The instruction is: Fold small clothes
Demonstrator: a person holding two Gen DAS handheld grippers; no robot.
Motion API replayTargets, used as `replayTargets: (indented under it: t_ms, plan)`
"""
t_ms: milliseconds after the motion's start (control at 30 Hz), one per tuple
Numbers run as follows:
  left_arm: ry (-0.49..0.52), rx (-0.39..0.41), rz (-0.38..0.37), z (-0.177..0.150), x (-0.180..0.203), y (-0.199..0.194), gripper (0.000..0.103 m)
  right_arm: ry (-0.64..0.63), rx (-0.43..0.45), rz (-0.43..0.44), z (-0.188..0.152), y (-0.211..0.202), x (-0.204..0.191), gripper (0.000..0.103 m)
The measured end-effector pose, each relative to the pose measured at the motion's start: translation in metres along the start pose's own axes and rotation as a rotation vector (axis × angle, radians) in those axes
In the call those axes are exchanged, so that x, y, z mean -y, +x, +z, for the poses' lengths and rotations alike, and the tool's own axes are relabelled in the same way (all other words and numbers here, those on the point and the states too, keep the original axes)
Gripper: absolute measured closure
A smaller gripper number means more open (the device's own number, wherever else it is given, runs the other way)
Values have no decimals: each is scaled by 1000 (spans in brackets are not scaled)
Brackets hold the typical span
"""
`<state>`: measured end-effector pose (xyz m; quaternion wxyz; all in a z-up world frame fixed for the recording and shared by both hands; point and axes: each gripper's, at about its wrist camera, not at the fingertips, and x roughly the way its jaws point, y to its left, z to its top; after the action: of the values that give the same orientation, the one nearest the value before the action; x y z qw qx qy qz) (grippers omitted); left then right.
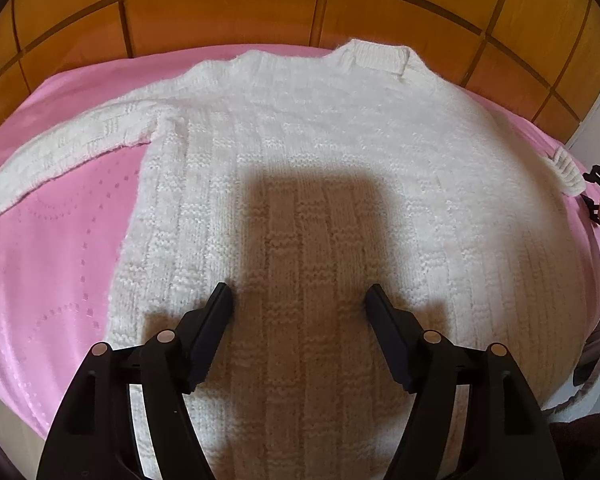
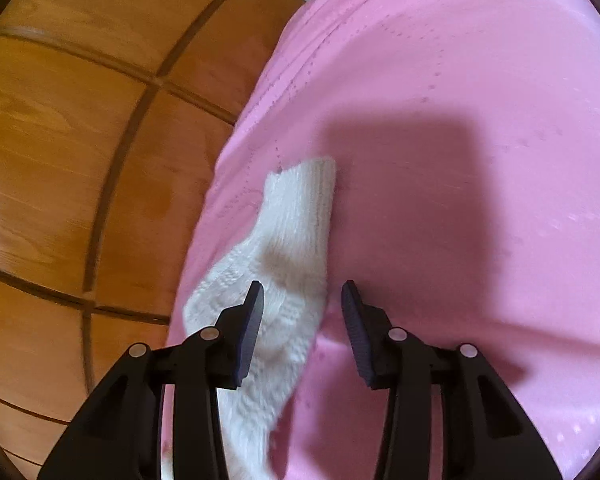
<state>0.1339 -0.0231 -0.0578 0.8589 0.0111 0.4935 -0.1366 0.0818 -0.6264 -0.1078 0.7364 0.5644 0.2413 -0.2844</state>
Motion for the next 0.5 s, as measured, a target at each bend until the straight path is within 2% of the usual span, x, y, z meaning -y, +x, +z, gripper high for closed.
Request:
replayTargets:
  t_ms: [67,100,133,167,233,333,433,500]
  plan:
    - [2,-3,4,0,1,1,32,-60,-2,-33,2,8,-10,64]
    - [3,-4,6,1,1,1,32,-92,-14,-37,-1,12,-17,74]
    - [4,-4,7,1,1,2,30,-116,-26,-43,-1,14,-19,97]
    - [3,-4,5,1,2,3,29,-176,-33,-102,-2,11,-23,97]
    - [1,-2,4,1,2,3,28,-255,21,-183,-2,-6,-21,98]
    - [-6,7,-7,0,0,3,28,-195,104,-254,11,-37,4,99]
    - [-12,15,-18,-2,-2,2,28,-141,98,-271,17,-51,27,99]
    - [-16,18,-24,-2,-3,1,28,-160,102,-277,13,-56,28,99]
